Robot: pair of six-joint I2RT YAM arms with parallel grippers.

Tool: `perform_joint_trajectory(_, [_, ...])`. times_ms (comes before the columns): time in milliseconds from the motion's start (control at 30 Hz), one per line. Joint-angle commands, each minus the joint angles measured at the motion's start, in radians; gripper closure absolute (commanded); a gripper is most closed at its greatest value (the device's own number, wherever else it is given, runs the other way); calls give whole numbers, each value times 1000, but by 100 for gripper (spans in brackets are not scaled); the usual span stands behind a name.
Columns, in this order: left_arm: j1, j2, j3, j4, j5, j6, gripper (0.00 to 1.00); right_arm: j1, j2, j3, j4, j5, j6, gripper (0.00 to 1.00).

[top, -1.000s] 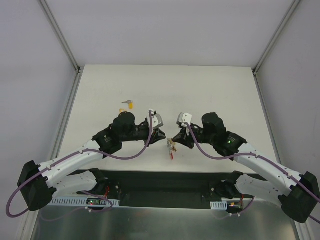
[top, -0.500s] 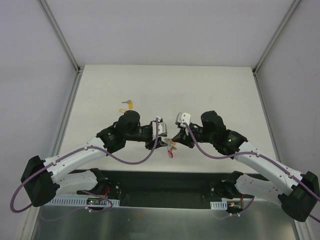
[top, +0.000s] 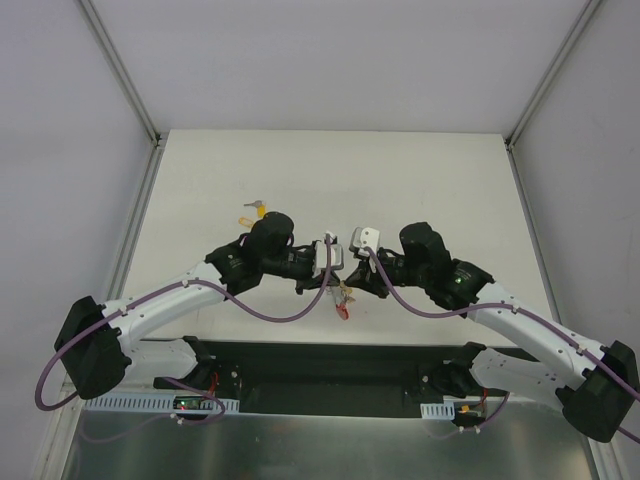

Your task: Put the keys on the keyring

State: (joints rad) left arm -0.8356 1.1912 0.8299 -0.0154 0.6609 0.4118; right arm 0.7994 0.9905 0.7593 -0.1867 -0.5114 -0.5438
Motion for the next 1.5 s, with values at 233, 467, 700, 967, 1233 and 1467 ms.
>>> perform_joint_trajectory(233, [10, -22, 40, -37, 11, -17, 100, 6, -35, 41, 30, 27, -2, 99])
perform_joint_trajectory(467, [12, -123, 5, 28, -145, -113, 100, 20, -111, -6, 44, 131, 57, 99])
perform_joint_trajectory(700, [12, -189, -146, 356, -165, -290, 100, 47, -164, -100, 173, 180, 159, 99])
perform_joint_trajectory(967, [13, -206, -279, 639, -156, -415, 100, 84, -122, -123, 282, 251, 179, 99])
perform_joint_trajectory(1233, [12, -240, -374, 833, -242, -494, 100, 95, -131, -146, 365, 275, 218, 99])
perform_joint_trajectory(1467, [12, -239, -429, 952, -311, -525, 100, 98, -151, -173, 391, 286, 237, 99])
